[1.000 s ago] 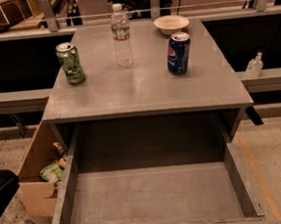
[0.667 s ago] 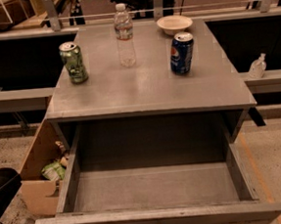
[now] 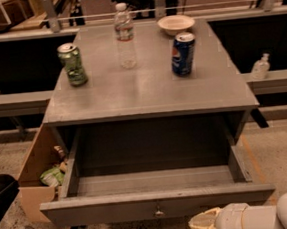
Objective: Close top drawer
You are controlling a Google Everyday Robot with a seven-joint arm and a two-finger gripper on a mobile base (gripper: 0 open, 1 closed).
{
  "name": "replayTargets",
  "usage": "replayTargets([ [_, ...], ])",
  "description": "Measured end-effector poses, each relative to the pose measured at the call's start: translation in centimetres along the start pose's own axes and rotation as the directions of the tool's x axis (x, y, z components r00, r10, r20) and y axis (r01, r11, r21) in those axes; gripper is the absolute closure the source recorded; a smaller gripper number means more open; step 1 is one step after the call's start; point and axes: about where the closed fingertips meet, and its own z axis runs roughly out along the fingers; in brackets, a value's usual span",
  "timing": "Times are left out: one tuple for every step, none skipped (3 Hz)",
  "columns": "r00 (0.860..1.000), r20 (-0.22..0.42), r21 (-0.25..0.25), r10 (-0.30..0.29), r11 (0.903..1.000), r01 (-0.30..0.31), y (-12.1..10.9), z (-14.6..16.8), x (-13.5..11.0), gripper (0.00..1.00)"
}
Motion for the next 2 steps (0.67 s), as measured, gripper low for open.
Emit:
replayTargets([
  [0.998, 0.006, -0.020, -0.068, 0.9975, 0.068, -1.37, 2.67, -4.65, 1.00],
  [0.997, 0.007, -0.023, -0.077, 0.9967, 0.077, -1.34, 3.07, -5.22, 1.00],
])
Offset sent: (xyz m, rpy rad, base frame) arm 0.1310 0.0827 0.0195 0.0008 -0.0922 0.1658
